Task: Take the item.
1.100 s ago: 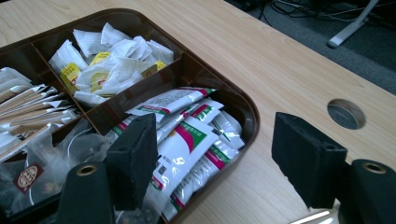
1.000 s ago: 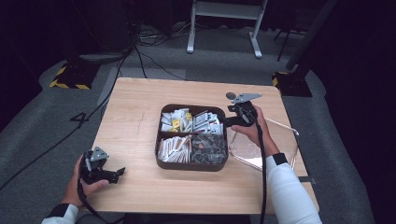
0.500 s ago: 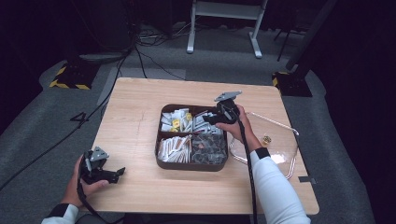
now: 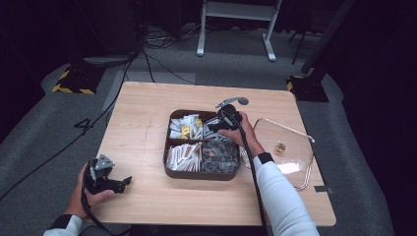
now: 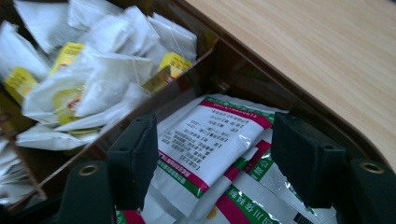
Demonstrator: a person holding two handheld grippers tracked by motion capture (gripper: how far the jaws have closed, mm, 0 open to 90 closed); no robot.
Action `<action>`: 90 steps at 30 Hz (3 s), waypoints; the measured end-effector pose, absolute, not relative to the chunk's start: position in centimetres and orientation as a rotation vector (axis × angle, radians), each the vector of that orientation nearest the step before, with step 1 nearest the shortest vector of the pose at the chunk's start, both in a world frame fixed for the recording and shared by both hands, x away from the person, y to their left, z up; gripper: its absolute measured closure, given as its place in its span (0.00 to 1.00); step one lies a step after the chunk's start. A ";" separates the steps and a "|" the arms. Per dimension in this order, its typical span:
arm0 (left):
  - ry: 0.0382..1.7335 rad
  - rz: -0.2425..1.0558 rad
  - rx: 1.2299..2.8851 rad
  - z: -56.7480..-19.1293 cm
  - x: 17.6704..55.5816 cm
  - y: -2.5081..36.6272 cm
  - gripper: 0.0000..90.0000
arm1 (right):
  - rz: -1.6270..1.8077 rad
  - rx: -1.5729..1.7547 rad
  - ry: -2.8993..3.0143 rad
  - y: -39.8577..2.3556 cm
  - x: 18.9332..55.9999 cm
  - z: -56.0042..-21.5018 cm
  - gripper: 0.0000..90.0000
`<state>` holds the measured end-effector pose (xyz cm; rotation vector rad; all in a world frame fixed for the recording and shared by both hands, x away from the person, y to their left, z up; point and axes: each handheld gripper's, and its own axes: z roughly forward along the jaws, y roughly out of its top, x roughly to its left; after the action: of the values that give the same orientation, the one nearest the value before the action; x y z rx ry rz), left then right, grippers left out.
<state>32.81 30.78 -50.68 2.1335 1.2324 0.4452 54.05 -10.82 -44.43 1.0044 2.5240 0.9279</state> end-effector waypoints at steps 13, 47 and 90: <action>1.232 0.445 2.134 -50.7 32.8 30.8 0.01 | 1.002 0.927 2.517 -9.6 53.6 -43.9 0.50; 1.239 0.446 2.129 -50.7 32.8 30.7 0.01 | 1.166 0.779 2.509 -12.2 50.6 -40.8 0.99; 1.242 0.446 2.129 -50.7 32.7 30.7 0.01 | 1.373 0.558 2.475 -18.6 41.0 -36.8 0.99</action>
<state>32.75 30.74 -50.69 2.1293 1.2417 0.4457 41.04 -18.56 -36.83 0.5579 2.4754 1.3732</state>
